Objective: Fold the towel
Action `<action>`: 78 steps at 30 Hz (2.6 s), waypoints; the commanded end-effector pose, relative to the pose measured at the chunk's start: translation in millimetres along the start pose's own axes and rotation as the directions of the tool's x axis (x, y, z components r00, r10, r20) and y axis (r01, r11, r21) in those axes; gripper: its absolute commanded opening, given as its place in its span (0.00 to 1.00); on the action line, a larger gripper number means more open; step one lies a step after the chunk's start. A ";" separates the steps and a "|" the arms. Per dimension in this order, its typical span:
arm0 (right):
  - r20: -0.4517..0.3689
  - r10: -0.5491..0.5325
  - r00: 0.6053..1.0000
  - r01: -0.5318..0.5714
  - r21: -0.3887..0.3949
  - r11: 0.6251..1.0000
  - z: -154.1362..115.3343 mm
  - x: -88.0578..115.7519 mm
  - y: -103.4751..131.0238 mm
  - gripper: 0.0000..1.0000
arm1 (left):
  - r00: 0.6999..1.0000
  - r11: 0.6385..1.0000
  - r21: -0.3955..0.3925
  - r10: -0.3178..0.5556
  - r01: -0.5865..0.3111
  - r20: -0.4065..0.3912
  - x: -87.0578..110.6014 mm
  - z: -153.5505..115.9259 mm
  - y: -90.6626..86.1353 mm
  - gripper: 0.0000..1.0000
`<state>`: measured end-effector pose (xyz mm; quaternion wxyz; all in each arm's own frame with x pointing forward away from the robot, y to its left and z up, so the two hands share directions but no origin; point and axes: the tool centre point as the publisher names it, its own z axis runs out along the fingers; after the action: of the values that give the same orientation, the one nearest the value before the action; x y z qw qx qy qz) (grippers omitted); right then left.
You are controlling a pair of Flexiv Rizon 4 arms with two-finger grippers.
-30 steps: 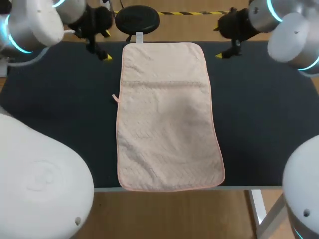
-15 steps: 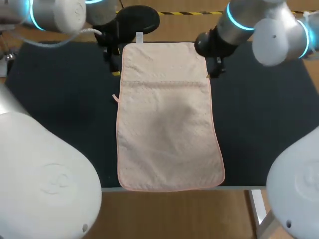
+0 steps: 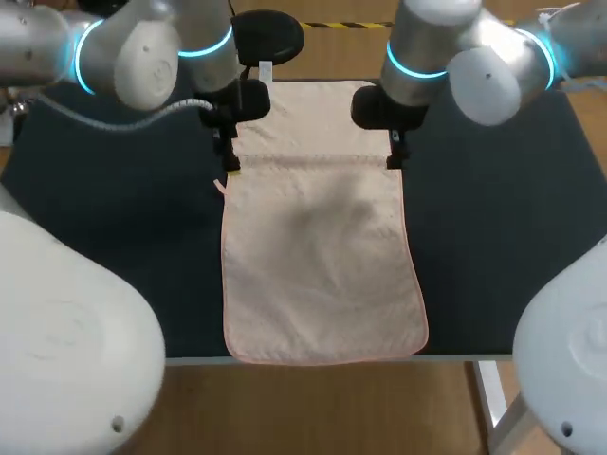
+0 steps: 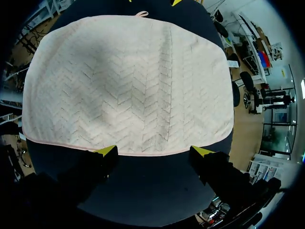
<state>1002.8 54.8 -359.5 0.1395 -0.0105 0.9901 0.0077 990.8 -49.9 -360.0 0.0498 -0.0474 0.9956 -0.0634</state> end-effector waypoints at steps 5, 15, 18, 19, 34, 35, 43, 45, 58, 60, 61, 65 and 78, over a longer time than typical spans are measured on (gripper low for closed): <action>-0.009 0.017 1.000 -0.016 0.035 0.999 23.9 5.3 2.7 1.00 | 1.000 0.998 0.067 0.016 -0.014 -0.015 -0.2 27.2 1.2 1.00; -0.070 0.046 0.996 -0.048 -0.024 0.999 44.1 11.7 1.0 1.00 | 0.998 0.999 0.040 0.036 -0.034 -0.042 -5.2 45.2 2.5 1.00; -0.070 0.026 0.997 -0.029 -0.035 0.999 46.9 12.2 1.3 1.00 | 0.999 0.998 0.043 0.037 -0.036 -0.038 -8.6 48.0 2.0 1.00; -0.071 0.017 0.997 -0.020 -0.041 0.999 48.0 12.5 1.3 1.00 | 0.999 0.998 0.044 0.035 -0.034 -0.039 -9.9 48.8 1.5 1.00; -0.100 0.017 0.995 -0.020 -0.024 1.000 65.4 8.5 -3.1 1.00 | 0.997 0.996 0.062 0.060 -0.057 -0.042 -18.0 66.2 -6.3 1.00; -0.104 0.018 0.994 -0.021 -0.024 0.999 66.4 8.1 -3.0 1.00 | 0.997 0.996 0.062 0.059 -0.056 -0.041 -18.0 66.5 -6.3 1.00; -0.143 0.036 0.989 -0.042 -0.035 0.999 74.7 6.8 -2.6 1.00 | 0.997 0.997 0.058 0.058 -0.055 -0.054 -15.5 74.3 -5.7 1.00; -0.146 0.037 0.989 -0.043 -0.036 0.998 76.8 7.0 -2.3 1.00 | 0.997 0.997 0.054 0.058 -0.055 -0.058 -15.4 75.8 -5.4 1.00; -0.157 0.024 0.987 -0.029 -0.031 0.999 82.9 10.1 -2.6 0.42 | 0.997 0.998 0.043 0.050 -0.048 -0.056 -15.6 81.3 -0.1 0.99; -0.152 0.023 0.988 -0.028 -0.031 0.999 82.5 9.5 -2.8 0.00 | 0.997 0.998 0.044 0.049 -0.047 -0.055 -15.8 82.1 0.1 0.40; -0.151 0.023 0.988 -0.028 -0.032 0.999 81.3 9.0 -2.9 0.00 | 0.997 0.998 0.044 0.048 -0.046 -0.054 -15.8 82.2 0.1 0.11; -0.146 0.019 0.989 -0.024 -0.034 0.999 80.3 9.2 -3.0 0.00 | 0.998 0.998 0.046 0.048 -0.046 -0.049 -16.0 82.8 -0.1 0.00; -0.141 0.018 0.990 -0.025 -0.049 0.998 73.9 15.3 -7.3 0.00 | 0.998 0.998 0.055 0.035 -0.032 -0.046 -15.5 79.5 0.0 0.00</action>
<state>1012.2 53.0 -438.0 0.0683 -0.0038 0.9971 0.0329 1014.7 -59.1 -437.6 0.0287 -0.0280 0.9952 -0.0895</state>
